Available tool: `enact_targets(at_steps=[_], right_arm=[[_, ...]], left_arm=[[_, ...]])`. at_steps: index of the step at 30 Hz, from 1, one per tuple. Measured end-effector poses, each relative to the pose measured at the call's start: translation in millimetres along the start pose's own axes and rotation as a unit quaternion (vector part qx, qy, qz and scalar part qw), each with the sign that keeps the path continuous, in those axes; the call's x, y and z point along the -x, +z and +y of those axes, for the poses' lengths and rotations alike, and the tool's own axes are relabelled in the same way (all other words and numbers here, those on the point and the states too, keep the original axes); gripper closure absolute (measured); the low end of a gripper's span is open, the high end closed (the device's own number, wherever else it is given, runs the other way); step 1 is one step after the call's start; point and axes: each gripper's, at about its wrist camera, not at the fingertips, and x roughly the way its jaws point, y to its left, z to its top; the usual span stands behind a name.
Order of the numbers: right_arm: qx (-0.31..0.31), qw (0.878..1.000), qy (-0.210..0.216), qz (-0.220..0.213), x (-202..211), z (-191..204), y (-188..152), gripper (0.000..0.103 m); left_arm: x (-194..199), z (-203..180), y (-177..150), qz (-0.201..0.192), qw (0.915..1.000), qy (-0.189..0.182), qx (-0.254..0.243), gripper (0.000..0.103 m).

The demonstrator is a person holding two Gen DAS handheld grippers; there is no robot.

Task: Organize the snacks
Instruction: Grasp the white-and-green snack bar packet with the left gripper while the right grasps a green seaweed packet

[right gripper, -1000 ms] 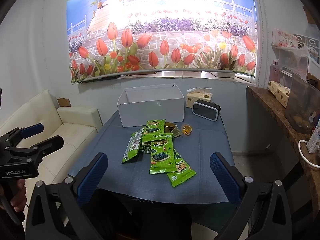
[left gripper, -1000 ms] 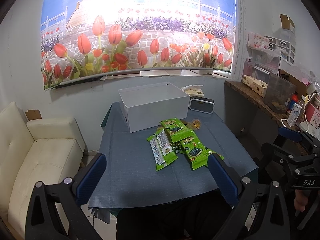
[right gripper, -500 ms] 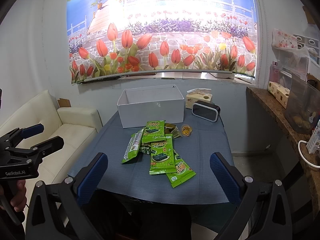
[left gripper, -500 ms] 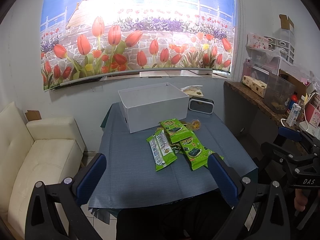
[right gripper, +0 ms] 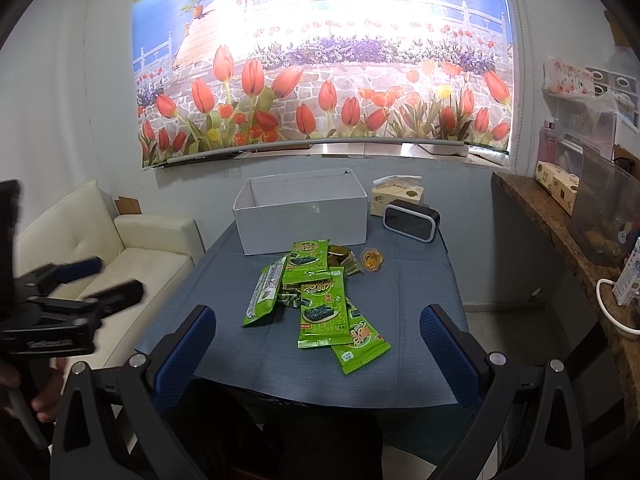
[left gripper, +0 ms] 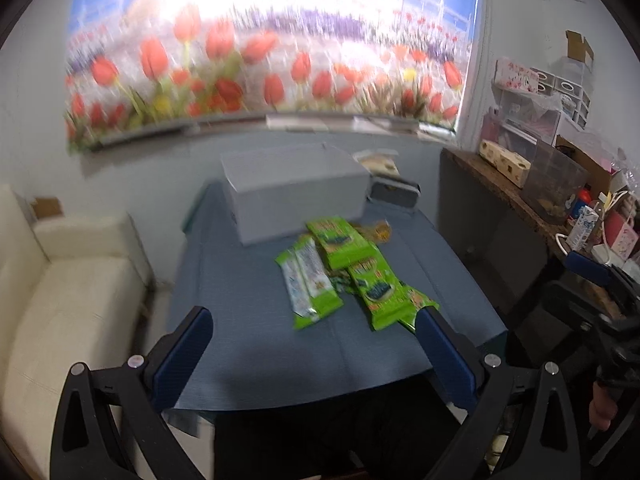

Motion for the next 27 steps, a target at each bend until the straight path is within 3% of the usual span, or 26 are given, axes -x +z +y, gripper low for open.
enact_targets(at_steps=[6, 10, 15, 17, 20, 23, 27], right_arm=[[0.001, 1.0, -0.003, 0.005, -9.1, -4.8, -6.3, 0.0], [-0.008, 1.0, -0.008, 0.025, -25.3, -13.6, -12.8, 0.0], [-0.019, 0.999, -0.016, 0.041, -40.5, -29.7, -15.1, 0.0], [-0.026, 0.998, -0.02, 0.046, -47.7, -37.7, -16.0, 0.0], [-0.035, 0.997, -0.027, 0.057, -60.4, -48.0, -16.4, 0.0], [-0.037, 0.997, -0.033, 0.065, -72.7, -53.7, -15.7, 0.0], [-0.034, 0.996, -0.033, 0.074, -87.0, -54.6, -13.6, 0.0]], left_arm=[[-93.7, 17.7, 7.0, 0.067, 0.9967, -0.026, 0.037, 0.0], [-158.1, 28.6, 8.2, 0.105, 0.9896, -0.06, 0.078, 0.0], [-227.6, 30.5, 14.3, 0.147, 0.9853, -0.042, 0.076, 0.0], [-250.1, 34.4, 16.2, 0.164, 0.9817, -0.053, 0.082, 0.0], [-273.6, 40.7, 16.8, 0.188, 0.9758, -0.056, 0.097, 0.0], [-290.3, 44.0, 14.9, 0.202, 0.9694, -0.084, 0.112, 0.0], [-299.8, 41.8, 14.6, 0.203, 0.9704, -0.085, 0.1, 0.003]])
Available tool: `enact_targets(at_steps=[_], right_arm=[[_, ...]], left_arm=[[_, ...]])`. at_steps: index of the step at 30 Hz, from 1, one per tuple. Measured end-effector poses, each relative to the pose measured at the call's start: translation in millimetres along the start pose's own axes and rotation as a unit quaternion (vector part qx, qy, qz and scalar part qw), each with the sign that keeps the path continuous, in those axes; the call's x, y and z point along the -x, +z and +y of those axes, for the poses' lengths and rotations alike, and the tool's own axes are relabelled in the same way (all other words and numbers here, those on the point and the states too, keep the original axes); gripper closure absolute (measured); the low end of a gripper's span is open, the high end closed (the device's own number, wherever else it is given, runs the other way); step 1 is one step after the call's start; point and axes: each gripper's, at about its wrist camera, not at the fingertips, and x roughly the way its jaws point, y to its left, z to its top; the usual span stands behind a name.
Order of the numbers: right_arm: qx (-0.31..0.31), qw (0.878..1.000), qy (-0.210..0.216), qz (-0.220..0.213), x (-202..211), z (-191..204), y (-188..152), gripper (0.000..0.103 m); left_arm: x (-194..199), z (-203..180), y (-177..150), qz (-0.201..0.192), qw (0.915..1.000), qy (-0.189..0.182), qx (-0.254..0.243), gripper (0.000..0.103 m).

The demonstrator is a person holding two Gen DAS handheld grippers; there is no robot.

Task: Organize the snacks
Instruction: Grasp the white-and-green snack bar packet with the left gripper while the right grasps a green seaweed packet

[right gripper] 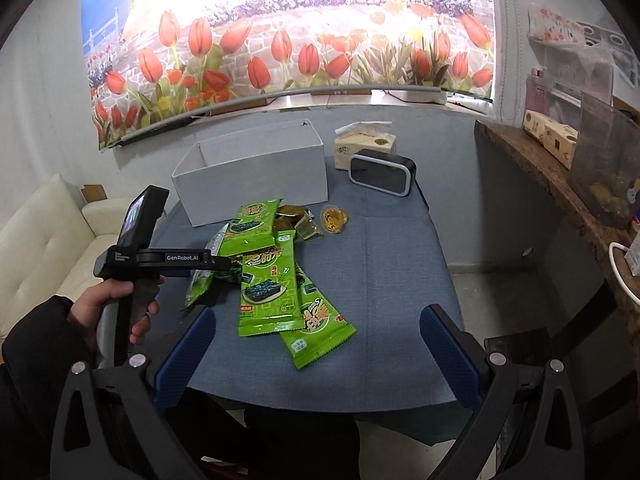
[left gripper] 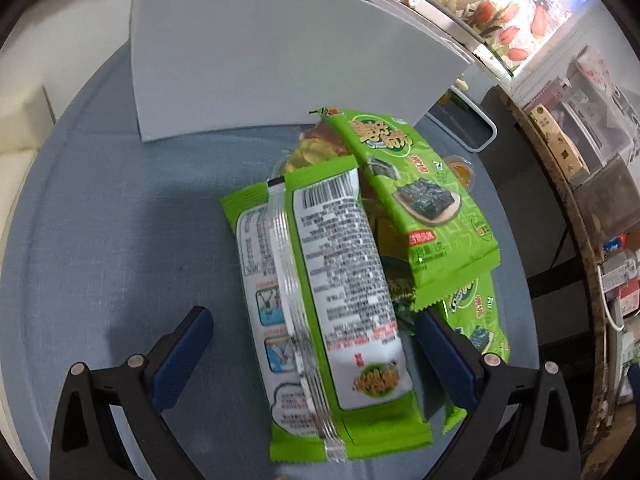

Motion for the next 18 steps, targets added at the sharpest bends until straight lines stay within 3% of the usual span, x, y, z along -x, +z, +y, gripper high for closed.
enact_targets(at_steps=[1, 3, 5, 11, 18], right_arm=[[0.002, 1.0, 0.001, 0.002, -4.1, 1.3, 1.5, 0.0], [0.005, 1.0, 0.003, 0.004, -9.1, 3.2, 3.2, 0.0], [0.009, 1.0, 0.004, 0.006, -13.9, 7.4, 4.8, 0.0], [0.022, 1.0, 0.006, 0.003, -21.0, 18.8, 8.0, 0.0], [0.06, 0.998, 0.021, -0.003, -52.4, 35.2, 33.6, 0.0]], left_arm=[[-1.4, -1.0, 0.9, -0.002, 1.0, 0.0, -0.006, 0.005], [-1.7, -2.6, 4.5, -0.008, 0.9998, 0.012, -0.011, 0.022], [-1.4, -1.2, 8.8, -0.01, 0.9998, 0.008, -0.013, 0.029], [5.2, -5.3, 9.2, -0.021, 0.9993, 0.006, -0.03, 0.035], [54.5, -0.7, -1.1, -0.058, 0.9974, -0.003, -0.043, 0.035]])
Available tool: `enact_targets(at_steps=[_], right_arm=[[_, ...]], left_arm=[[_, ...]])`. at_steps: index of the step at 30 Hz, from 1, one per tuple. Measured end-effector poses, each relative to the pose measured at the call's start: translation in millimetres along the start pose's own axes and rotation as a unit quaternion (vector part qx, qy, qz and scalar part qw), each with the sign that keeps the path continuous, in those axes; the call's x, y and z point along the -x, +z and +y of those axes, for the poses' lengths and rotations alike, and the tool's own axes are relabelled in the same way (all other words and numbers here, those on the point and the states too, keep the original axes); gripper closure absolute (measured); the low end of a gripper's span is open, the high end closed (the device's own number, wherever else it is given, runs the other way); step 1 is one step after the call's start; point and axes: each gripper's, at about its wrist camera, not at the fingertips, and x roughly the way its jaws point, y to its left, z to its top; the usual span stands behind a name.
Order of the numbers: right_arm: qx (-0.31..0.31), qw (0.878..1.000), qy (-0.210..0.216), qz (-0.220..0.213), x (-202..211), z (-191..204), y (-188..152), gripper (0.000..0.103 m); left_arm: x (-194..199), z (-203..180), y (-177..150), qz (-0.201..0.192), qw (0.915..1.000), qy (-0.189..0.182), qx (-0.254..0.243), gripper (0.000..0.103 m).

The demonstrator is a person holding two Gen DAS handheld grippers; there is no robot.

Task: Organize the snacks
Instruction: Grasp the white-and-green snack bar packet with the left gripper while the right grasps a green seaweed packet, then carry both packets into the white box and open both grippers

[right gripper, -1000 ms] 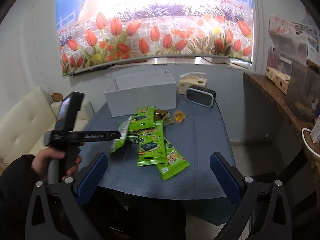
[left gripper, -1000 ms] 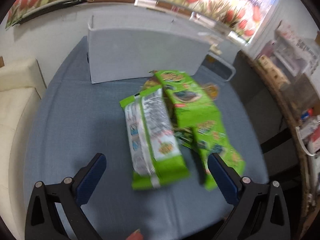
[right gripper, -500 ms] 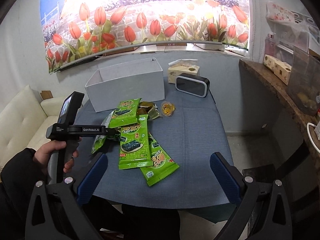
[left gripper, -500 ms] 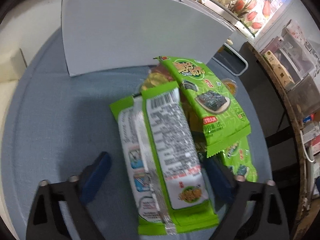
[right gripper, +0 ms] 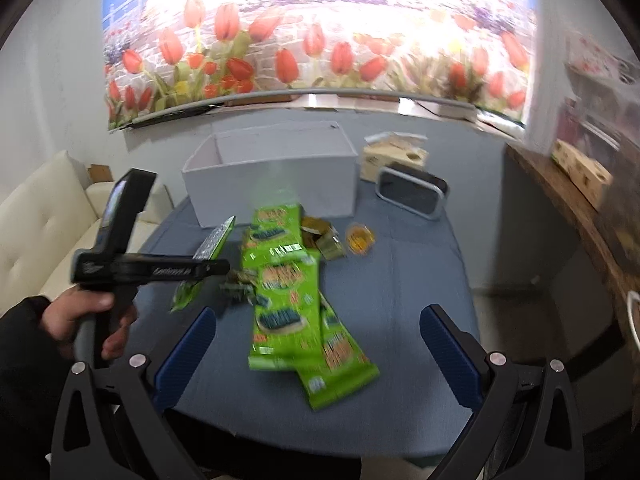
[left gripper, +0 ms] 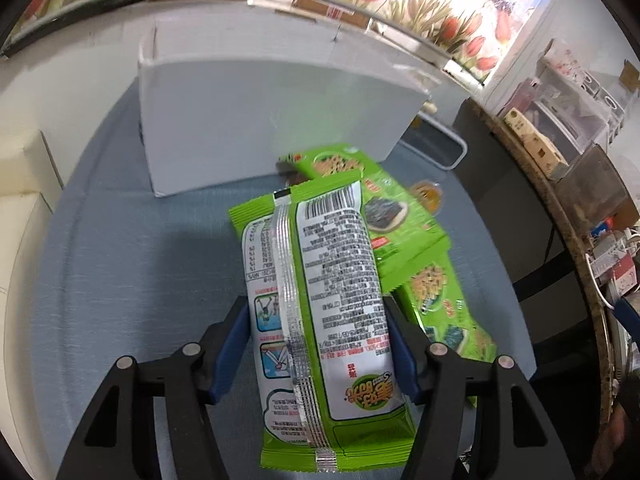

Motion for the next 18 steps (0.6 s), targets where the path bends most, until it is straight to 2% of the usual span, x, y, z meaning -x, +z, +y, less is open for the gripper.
enact_targets(at_steps=[4, 7, 9, 13, 17, 18], right_arm=[[0.015, 0.999, 0.035, 0.02, -53.3, 10.0, 27.2, 0.0], [0.028, 0.997, 0.06, 0.038, -99.3, 23.5, 43.9, 0.0], [0.038, 0.997, 0.043, 0.056, -126.1, 32.6, 50.4, 0.0], [0.051, 0.994, 0.037, 0.089, -176.9, 46.7, 56.4, 0.0], [0.052, 0.993, 0.023, 0.107, -205.8, 50.4, 59.6, 0.009], [0.051, 0.992, 0.025, 0.11, -209.5, 49.8, 60.6, 0.018]], left_arm=[[31.3, -0.6, -3.8, -0.03, 0.999, 0.029, -0.013, 0.035], [56.2, 10.0, -5.4, -0.048, 0.9983, 0.034, -0.007, 0.035], [72.2, 17.2, -6.9, -0.058, 0.9975, 0.04, -0.008, 0.035], [100.4, 27.7, -9.8, -0.079, 0.9953, 0.054, -0.016, 0.035], [115.3, 41.2, -12.6, -0.086, 0.9944, 0.058, -0.021, 0.035], [117.6, 44.1, -13.4, -0.085, 0.9946, 0.057, -0.019, 0.035]])
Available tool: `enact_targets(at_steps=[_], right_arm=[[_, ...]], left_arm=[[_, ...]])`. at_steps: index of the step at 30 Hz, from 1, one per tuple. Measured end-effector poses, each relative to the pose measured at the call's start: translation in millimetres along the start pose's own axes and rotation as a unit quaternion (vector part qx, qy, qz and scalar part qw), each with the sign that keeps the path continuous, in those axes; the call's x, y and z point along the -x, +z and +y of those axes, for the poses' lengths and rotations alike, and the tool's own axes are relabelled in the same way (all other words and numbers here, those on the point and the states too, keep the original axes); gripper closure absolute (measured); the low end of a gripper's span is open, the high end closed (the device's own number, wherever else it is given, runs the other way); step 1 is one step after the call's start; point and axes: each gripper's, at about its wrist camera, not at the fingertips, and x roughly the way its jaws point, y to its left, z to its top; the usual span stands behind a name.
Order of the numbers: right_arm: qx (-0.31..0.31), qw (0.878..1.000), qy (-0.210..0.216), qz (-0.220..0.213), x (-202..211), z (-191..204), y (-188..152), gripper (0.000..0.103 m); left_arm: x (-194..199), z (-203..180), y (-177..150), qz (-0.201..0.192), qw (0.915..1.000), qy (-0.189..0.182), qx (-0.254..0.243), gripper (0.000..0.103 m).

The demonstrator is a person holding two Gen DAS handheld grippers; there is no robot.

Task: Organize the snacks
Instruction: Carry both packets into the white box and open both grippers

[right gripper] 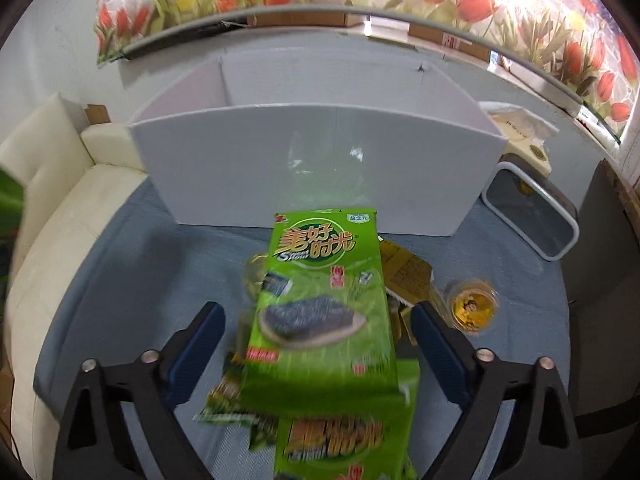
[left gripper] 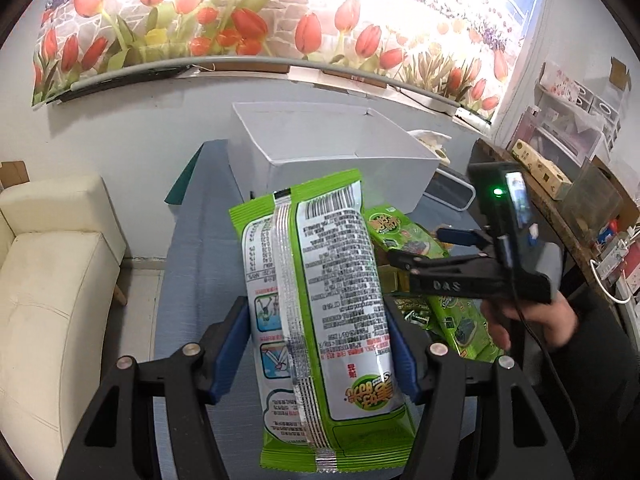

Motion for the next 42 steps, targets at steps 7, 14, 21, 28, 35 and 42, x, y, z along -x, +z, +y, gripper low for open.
enact_targets(at_steps=[7, 14, 21, 28, 35, 42], right_arm=[[0.009, 1.0, -0.011, 0.006, -5.0, 4.5, 4.1, 0.031], [-0.003, 0.999, -0.006, -0.042, 36.8, -1.7, -3.1, 0.031], [0.006, 0.993, -0.002, -0.117, 93.1, -12.1, 23.8, 0.031], [0.003, 0.992, 0.008, -0.122, 66.7, -39.0, 103.4, 0.031], [0.017, 0.993, 0.004, -0.113, 15.1, -52.2, 155.7, 0.031], [0.023, 0.995, -0.017, -0.1, -13.7, -66.8, 167.3, 0.0]], left_arm=[[-7.4, -2.1, 3.4, 0.001, 1.0, -0.005, 0.006, 0.035], [-5.8, -9.2, 7.2, 0.001, 0.9999, -0.011, 0.0, 0.035], [-8.6, -20.4, 49.7, -0.019, 0.9995, -0.022, -0.01, 0.034], [-59.1, -19.2, 140.4, -0.027, 0.9993, -0.022, 0.013, 0.032], [-136.6, -10.9, 205.6, -0.004, 0.9996, 0.024, 0.015, 0.032], [-182.5, -3.5, 207.6, 0.026, 0.9972, 0.07, -0.007, 0.0]])
